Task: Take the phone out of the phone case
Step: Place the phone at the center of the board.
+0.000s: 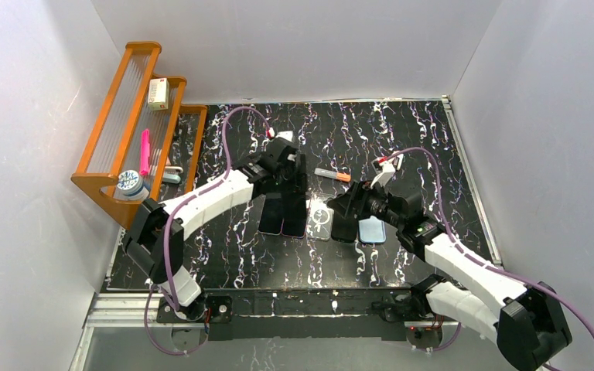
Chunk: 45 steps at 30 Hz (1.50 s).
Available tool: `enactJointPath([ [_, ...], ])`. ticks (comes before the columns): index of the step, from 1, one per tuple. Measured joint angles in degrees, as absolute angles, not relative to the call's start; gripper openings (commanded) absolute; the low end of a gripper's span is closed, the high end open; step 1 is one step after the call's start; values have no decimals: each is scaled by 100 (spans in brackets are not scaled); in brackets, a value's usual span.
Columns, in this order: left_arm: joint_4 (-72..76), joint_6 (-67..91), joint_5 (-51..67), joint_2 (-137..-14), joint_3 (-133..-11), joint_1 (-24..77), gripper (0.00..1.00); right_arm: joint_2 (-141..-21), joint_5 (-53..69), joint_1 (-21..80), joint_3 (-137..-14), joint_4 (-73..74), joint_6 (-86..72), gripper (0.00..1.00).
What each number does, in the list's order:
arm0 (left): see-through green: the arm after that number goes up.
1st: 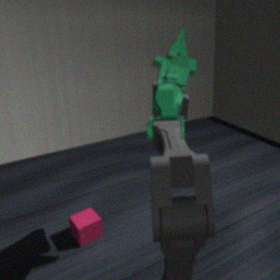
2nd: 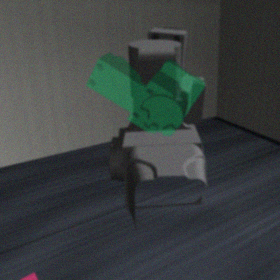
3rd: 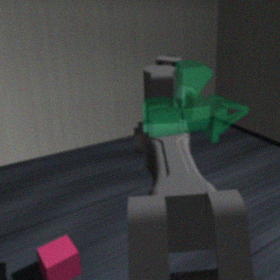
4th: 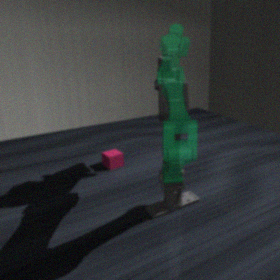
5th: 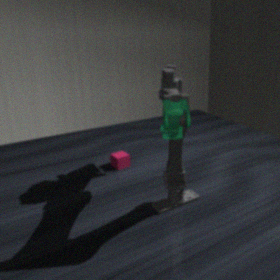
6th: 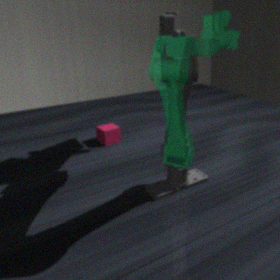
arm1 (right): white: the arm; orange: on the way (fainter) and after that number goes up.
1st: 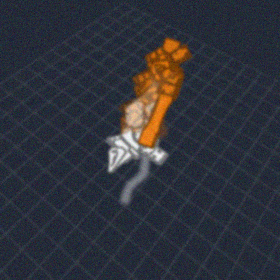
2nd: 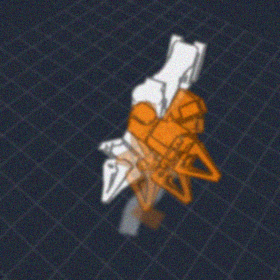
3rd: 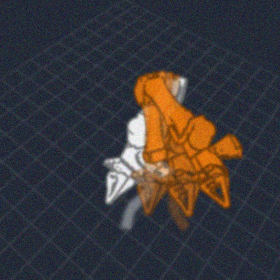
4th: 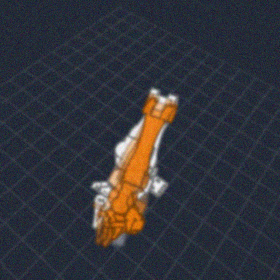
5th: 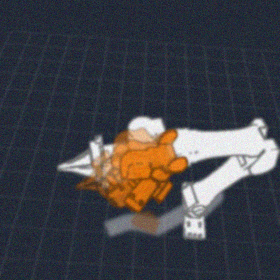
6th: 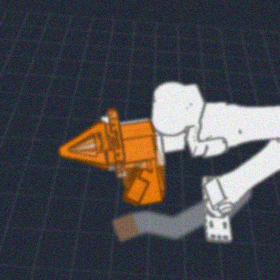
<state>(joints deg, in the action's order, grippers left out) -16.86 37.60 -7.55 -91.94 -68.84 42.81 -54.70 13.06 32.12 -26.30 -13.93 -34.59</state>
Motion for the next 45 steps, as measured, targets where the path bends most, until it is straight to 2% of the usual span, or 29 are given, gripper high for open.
enactJointPath([
  [5,-2729,2700,-1267,-9306,-7448,3706,10,-5332,659,3155,-2864,-580,-3227,89],
  [7,-3030,2340,-1391,-9448,-7564,3457,11,-5387,397,3068,-2978,-207,-3157,98],
  [18,-3983,1256,-1719,-10722,-7623,2624,21,-5999,-73,2410,-3234,797,-2976,98],
  [27,-3972,1070,-1468,-10772,-7564,2567,39,-6158,-99,1894,-3232,854,-2967,91],
  [39,-3964,1015,-987,-10857,-7463,2567,54,-6997,-239,1649,-3236,1074,-2692,72],
  [45,-3922,1017,-812,-10857,-7452,2567,64,-7269,-353,1472,-3249,1087,-2609,68],
])
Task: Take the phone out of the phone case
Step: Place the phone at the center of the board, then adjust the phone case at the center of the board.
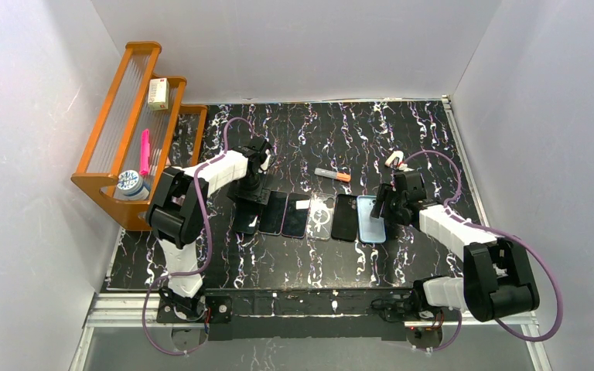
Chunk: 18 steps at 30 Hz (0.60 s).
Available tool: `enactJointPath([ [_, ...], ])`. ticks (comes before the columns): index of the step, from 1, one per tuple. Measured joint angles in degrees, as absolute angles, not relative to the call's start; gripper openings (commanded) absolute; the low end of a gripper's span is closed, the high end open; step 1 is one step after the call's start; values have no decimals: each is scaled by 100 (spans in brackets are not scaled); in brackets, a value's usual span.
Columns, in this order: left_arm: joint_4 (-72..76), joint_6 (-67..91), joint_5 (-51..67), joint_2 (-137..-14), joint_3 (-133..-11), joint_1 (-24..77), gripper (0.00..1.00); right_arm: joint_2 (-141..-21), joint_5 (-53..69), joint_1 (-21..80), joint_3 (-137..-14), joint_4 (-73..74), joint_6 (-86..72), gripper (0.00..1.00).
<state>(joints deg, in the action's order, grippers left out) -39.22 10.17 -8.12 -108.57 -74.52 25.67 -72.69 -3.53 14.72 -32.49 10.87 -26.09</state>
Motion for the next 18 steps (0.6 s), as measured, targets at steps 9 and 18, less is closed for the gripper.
enactJointPath([
  [9,-3920,1031,-797,-10855,-7441,2567,77,-7603,-327,1404,-3446,1081,-2443,47],
  [18,-3927,1072,-816,-10580,-7441,2565,86,-7732,-196,1356,-3505,1116,-2373,15],
])
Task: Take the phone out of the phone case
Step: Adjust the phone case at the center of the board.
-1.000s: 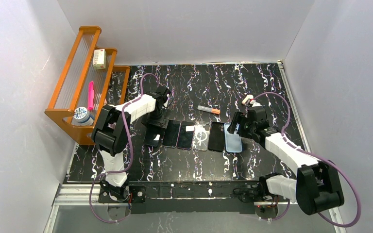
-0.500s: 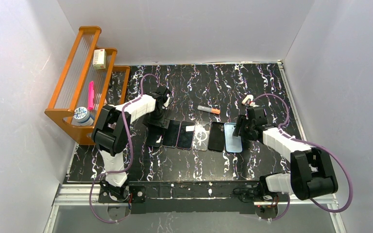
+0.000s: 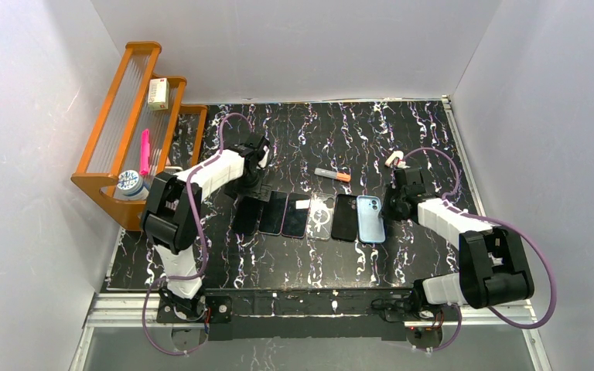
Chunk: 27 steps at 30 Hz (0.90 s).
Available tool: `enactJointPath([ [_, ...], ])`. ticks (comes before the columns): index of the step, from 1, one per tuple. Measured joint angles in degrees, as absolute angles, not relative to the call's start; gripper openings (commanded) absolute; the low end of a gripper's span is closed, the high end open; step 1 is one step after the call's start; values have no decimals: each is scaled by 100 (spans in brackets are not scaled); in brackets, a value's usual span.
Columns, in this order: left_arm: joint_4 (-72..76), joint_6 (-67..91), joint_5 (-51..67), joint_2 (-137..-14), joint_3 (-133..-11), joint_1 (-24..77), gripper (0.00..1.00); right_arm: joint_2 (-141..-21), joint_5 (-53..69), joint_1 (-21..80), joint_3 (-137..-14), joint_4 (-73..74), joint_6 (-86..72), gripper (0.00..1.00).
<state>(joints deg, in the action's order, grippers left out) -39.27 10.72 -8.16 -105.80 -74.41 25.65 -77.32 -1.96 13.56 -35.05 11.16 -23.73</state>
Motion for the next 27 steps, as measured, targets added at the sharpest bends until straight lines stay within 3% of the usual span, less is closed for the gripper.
enactJointPath([
  [6,-3907,1162,-878,-10182,-7422,2565,88,-7677,-303,1291,-3516,1234,-2370,1],
  [22,-3435,1356,-1457,-8569,-6825,2565,96,-7511,-469,1243,-3516,1662,-2412,1],
  [27,-3319,1398,-1658,-8101,-6678,2565,97,-7516,-283,1238,-3518,1664,-2375,19],
])
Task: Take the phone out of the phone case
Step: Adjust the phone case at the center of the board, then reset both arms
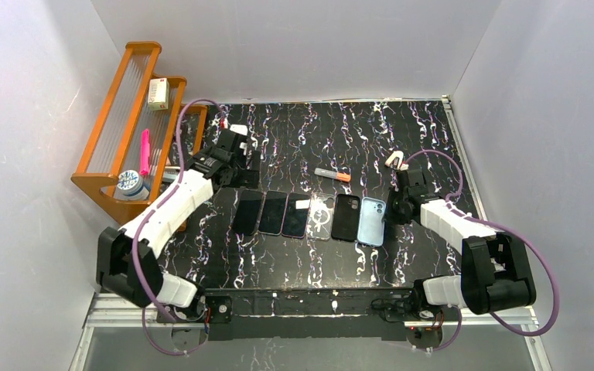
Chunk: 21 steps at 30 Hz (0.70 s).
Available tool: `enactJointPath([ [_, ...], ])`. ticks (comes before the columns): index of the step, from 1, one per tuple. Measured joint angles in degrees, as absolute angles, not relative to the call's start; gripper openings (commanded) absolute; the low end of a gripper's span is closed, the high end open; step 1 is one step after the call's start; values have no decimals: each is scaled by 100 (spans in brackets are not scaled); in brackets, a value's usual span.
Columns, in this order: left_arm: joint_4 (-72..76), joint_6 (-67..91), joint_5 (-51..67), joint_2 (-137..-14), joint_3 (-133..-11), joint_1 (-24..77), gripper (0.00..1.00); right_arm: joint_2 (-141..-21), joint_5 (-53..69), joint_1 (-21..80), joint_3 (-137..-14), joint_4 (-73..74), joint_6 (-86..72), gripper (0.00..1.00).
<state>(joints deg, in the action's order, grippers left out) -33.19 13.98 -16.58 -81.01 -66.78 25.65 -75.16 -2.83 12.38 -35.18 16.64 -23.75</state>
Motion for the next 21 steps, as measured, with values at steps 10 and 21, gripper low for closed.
enactJointPath([
  [10,-3166,1787,-1955,-6305,-6501,2565,98,-7179,276,1223,-3625,1868,-2386,67],
  [21,-3122,1737,-2766,-3795,-6272,2565,98,-4108,-528,1223,-4130,2403,-2381,99],
])
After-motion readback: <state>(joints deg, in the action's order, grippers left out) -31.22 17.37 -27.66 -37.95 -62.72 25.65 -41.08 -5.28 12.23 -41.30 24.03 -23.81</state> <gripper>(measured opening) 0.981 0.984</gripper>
